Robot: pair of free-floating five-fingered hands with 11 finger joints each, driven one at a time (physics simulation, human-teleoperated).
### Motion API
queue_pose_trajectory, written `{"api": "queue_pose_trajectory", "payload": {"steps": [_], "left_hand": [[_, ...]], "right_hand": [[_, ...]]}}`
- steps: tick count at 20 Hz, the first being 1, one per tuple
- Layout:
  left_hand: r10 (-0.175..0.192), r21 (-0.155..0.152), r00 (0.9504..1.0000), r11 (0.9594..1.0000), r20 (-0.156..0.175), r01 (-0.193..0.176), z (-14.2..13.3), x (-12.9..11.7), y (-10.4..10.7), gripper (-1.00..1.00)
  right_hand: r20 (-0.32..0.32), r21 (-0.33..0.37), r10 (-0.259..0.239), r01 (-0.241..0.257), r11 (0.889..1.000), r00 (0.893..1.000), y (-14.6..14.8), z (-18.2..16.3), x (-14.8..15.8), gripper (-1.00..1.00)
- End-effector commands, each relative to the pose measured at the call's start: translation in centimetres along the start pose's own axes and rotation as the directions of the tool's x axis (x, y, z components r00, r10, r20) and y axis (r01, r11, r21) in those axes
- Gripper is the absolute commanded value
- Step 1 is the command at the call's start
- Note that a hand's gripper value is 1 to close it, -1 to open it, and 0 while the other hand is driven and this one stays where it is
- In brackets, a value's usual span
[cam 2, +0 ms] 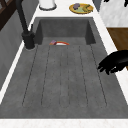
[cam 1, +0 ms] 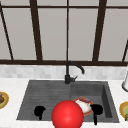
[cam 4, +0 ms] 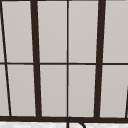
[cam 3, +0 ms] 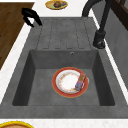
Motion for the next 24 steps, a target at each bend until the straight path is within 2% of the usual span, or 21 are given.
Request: {"api": "queue_pose_trajectory", "payload": {"steps": [1,4,5,6,7,8,9,10,11,13,24], "left_hand": [[-0.006,0.000,1.0000,1.0000,0.000,0.006,0.0,0.0,-0.1,-1.00],[0.011,-0.009,0.9999,0.9999,0.004,-0.011,-0.1,0.1,0.0,-1.00],[0.030,-0.008,0.9995,0.9995,0.006,-0.030,0.0,-0.2,0.1,-1.00],[0.041,-0.008,0.9991,0.9991,0.013,-0.041,0.1,-0.6,0.2,-1.00],[0.030,0.006,0.9990,0.9995,0.035,-0.030,0.2,0.0,0.5,-1.00],[0.028,0.013,0.9985,0.9995,0.048,-0.028,1.7,-0.7,1.1,-1.00],[0.032,-0.002,0.9985,0.9995,0.043,-0.032,2.0,-0.9,1.4,-1.00],[0.029,-0.006,0.9995,0.9996,0.008,-0.029,2.2,-1.2,1.4,-1.00],[0.031,-0.006,0.9995,0.9995,0.004,-0.030,2.5,-1.5,2.1,-1.00],[0.021,-0.014,0.9994,0.9997,0.028,-0.020,4.4,-1.3,2.4,-1.00],[0.062,-0.017,0.9976,0.9979,0.030,-0.062,13.0,-1.5,4.4,-1.00]], "right_hand": [[0.000,0.000,0.000,0.000,1.000,1.000,0.0,0.0,0.0,0.00],[-0.002,-0.008,-0.004,0.004,1.000,1.000,-0.1,0.0,0.0,0.00],[-0.003,-0.010,-0.005,0.005,1.000,1.000,-0.1,0.0,0.0,0.00],[-0.003,-0.011,-0.006,0.006,1.000,1.000,-0.1,0.0,0.0,0.00],[-0.003,-0.012,-0.007,0.007,1.000,1.000,-0.1,0.0,0.0,0.00],[-0.004,-0.013,-0.008,0.008,1.000,1.000,-0.1,0.0,0.0,0.00],[-0.004,-0.014,-0.009,0.009,1.000,1.000,-0.1,0.0,0.0,0.00],[-0.004,-0.015,-0.010,0.010,1.000,1.000,-0.1,0.0,0.0,0.00],[-0.004,-0.016,-0.010,0.010,1.000,1.000,-0.1,0.0,0.0,0.00],[-0.005,-0.017,-0.012,0.012,1.000,1.000,-0.1,0.0,0.0,0.00],[-0.006,-0.019,-0.015,0.015,1.000,1.000,0.0,-0.1,0.0,0.00]]}}
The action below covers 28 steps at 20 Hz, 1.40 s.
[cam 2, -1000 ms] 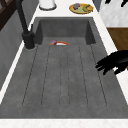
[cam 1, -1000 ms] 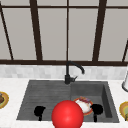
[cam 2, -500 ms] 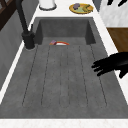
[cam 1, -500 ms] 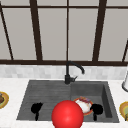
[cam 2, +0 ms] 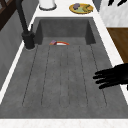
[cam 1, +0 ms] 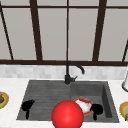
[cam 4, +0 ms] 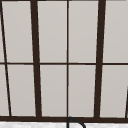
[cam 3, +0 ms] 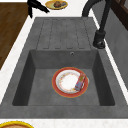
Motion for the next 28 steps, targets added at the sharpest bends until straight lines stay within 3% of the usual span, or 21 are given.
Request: {"api": "queue_pose_trajectory", "payload": {"steps": [1,12,24,28], "left_hand": [[0.018,0.001,0.9998,0.9998,0.000,-0.018,3.1,-0.1,0.6,-1.00],[0.058,-0.005,0.9983,0.9983,-0.003,-0.058,11.9,-2.4,3.0,-1.00],[0.065,-0.009,0.9979,0.9979,-0.004,-0.065,21.5,-2.7,7.9,-1.00],[0.092,-0.005,0.9957,0.9957,-0.004,-0.092,24.8,-2.8,9.2,-1.00]], "right_hand": [[0.000,0.000,0.000,0.000,1.000,1.000,0.0,0.0,0.0,0.00],[0.000,-0.001,-0.001,0.001,1.000,1.000,0.0,0.0,0.0,0.00],[0.000,-0.001,-0.001,0.001,1.000,1.000,0.0,0.0,0.0,0.00],[0.000,-0.001,-0.001,0.001,1.000,1.000,0.0,0.0,0.0,0.00]]}}
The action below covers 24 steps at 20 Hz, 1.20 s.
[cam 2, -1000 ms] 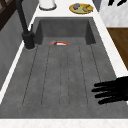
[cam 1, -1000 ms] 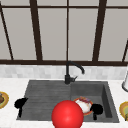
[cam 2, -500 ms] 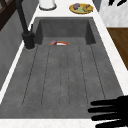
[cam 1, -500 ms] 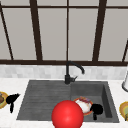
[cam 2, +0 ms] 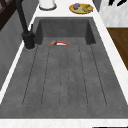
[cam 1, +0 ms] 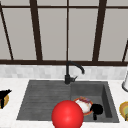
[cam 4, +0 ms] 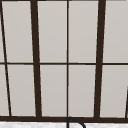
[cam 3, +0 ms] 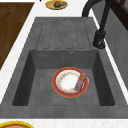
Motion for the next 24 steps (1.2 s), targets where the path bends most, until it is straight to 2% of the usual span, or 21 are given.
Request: {"api": "queue_pose_trajectory", "payload": {"steps": [1,2,4,6,7,8,9,13,14,16,20,21,24], "left_hand": [[0.064,0.002,0.9980,0.9980,-0.001,-0.064,3.1,-0.2,1.2,-1.00],[0.074,0.005,0.9972,0.9972,-0.001,-0.074,3.5,-0.7,0.6,-1.00],[0.060,0.031,0.9982,0.9977,0.009,-0.060,4.6,-2.4,0.3,-1.00],[0.044,0.019,0.9986,0.9988,0.027,-0.045,5.4,-4.3,-0.6,-1.00],[0.032,0.002,0.9987,0.9995,0.041,-0.032,5.8,-5.3,-1.2,-1.00],[0.031,-0.015,0.9979,0.9994,0.057,-0.030,5.9,-6.1,-1.6,-1.00],[0.029,-0.018,0.9974,0.9994,0.066,-0.028,6.1,-6.9,-2.0,-1.00],[0.029,-0.017,0.9969,0.9995,0.073,-0.027,7.2,-10.0,-3.8,-1.00],[0.025,-0.027,0.9972,0.9994,0.071,-0.023,7.4,-10.6,-3.9,-1.00],[0.011,-0.026,0.9988,0.9996,0.048,-0.010,8.9,-10.7,-5.0,-1.00],[0.008,0.003,0.9994,1.0000,0.034,-0.008,11.7,-10.9,-7.4,-1.00],[0.010,0.036,0.9987,0.9993,0.051,-0.011,11.9,-11.0,-7.4,-1.00],[0.007,0.101,0.9946,0.9947,0.104,-0.017,12.1,-11.5,-7.0,-1.00]], "right_hand": [[0.000,0.000,0.000,0.000,1.000,1.000,0.0,0.0,0.0,0.00],[0.000,0.000,0.000,0.000,1.000,1.000,0.0,0.0,0.0,0.00],[0.000,0.000,0.000,0.000,1.000,1.000,0.0,0.0,0.0,0.00],[0.000,0.000,0.000,0.000,1.000,1.000,0.0,0.0,0.0,0.00],[0.000,0.000,0.000,0.000,1.000,1.000,0.0,0.0,0.0,0.00],[0.000,0.000,0.000,0.000,1.000,1.000,0.0,0.0,0.0,0.00],[0.000,0.000,0.000,0.000,1.000,1.000,0.0,0.0,0.0,0.00],[0.000,0.000,0.000,0.000,1.000,1.000,0.0,0.0,0.0,0.00],[0.000,0.000,0.000,0.000,1.000,1.000,0.0,0.0,0.0,0.00],[0.000,0.000,0.000,0.000,1.000,1.000,0.0,0.0,0.0,0.00],[0.000,0.000,0.000,0.000,1.000,1.000,0.0,0.0,0.0,0.00],[0.000,0.000,0.000,0.000,1.000,1.000,0.0,0.0,0.0,0.00],[0.000,0.000,0.000,0.000,1.000,1.000,0.0,0.0,0.0,0.00]]}}
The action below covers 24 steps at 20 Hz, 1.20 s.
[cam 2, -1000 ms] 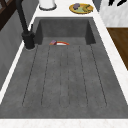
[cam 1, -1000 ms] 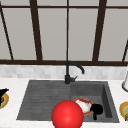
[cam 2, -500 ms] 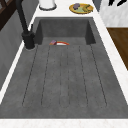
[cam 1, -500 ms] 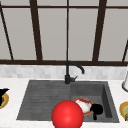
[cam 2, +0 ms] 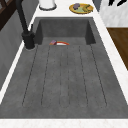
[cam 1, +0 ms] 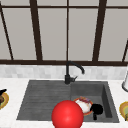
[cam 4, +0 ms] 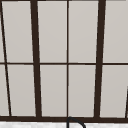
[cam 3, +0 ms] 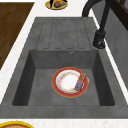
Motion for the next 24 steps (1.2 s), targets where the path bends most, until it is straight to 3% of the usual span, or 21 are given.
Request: {"api": "queue_pose_trajectory", "payload": {"steps": [1,3,5,7,11,13,14,16,19,21,24], "left_hand": [[0.025,-0.040,0.9979,0.9989,0.060,-0.023,1.7,-1.3,-1.3,-1.00],[0.043,-0.007,0.9965,0.9991,0.071,-0.043,2.1,-1.8,-0.4,-1.00],[0.065,-0.007,0.9965,0.9979,0.053,-0.064,1.9,-0.2,1.7,-1.00],[0.069,0.000,0.9959,0.9976,0.058,-0.070,2.2,0.1,2.5,-1.00],[0.076,-0.008,0.9952,0.9971,0.061,-0.075,3.1,0.8,4.1,-1.00],[0.088,-0.037,0.9949,0.9956,0.050,-0.086,2.6,1.8,4.8,-1.00],[0.079,-0.042,0.9963,0.9961,0.034,-0.077,2.0,2.7,4.9,-1.00],[0.049,0.005,0.9983,0.9988,0.031,-0.049,1.1,3.2,4.3,-1.00],[0.024,0.029,0.9987,0.9993,0.045,-0.025,0.7,4.2,3.7,-1.00],[0.020,0.024,0.9968,0.9995,0.078,-0.022,0.8,4.8,3.1,-1.00],[0.027,0.018,0.9960,0.9994,0.085,-0.028,0.4,5.7,2.6,-1.00]], "right_hand": [[0.000,0.000,0.000,0.000,1.000,1.000,0.0,0.0,0.0,0.00],[0.000,0.000,0.000,0.000,1.000,1.000,0.0,0.0,0.0,0.00],[0.000,0.000,0.000,0.000,1.000,1.000,0.0,0.0,0.0,0.00],[0.000,0.000,0.000,0.000,1.000,1.000,0.0,0.0,0.0,0.00],[0.000,0.000,0.000,0.000,1.000,1.000,0.0,0.0,0.0,0.00],[0.000,0.000,0.000,0.000,1.000,1.000,0.0,0.0,0.0,0.00],[0.000,0.000,0.000,0.000,1.000,1.000,0.0,0.0,0.0,0.00],[0.000,0.000,0.000,0.000,1.000,1.000,0.0,0.0,0.0,0.00],[0.000,0.000,0.000,0.000,1.000,1.000,0.0,0.0,0.0,0.00],[0.000,0.000,0.000,0.000,1.000,1.000,0.0,0.0,0.0,0.00],[0.000,0.000,0.000,0.000,1.000,1.000,0.0,0.0,0.0,0.00]]}}
